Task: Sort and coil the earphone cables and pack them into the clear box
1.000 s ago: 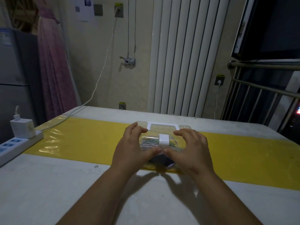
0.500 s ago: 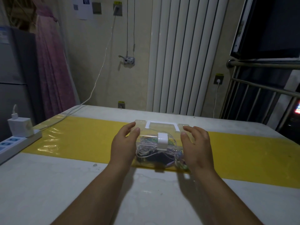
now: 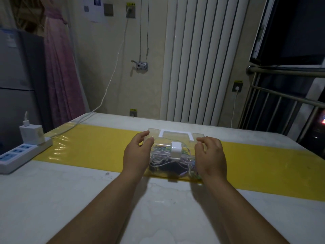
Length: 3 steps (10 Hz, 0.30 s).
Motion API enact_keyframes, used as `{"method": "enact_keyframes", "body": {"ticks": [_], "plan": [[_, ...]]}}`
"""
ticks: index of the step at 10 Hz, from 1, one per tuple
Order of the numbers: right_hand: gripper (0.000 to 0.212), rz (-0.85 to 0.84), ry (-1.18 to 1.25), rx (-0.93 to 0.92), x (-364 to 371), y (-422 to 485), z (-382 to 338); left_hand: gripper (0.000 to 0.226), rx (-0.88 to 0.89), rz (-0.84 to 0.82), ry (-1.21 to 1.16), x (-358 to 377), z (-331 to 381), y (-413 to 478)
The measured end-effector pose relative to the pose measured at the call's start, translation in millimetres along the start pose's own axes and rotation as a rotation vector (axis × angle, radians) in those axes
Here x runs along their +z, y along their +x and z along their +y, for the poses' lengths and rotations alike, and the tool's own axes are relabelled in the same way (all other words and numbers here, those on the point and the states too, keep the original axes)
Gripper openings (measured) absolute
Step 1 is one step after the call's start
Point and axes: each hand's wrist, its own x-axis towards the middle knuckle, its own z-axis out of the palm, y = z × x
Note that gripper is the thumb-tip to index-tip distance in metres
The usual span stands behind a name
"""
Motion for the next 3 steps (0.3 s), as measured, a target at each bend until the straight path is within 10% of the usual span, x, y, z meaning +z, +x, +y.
{"method": "enact_keyframes", "body": {"ticks": [3], "plan": [[0.035,-0.038,-0.117,-0.065,-13.8,0.4,-0.7,0.041,0.086,-0.018,0.231,-8.0,7.2,-10.4]]}}
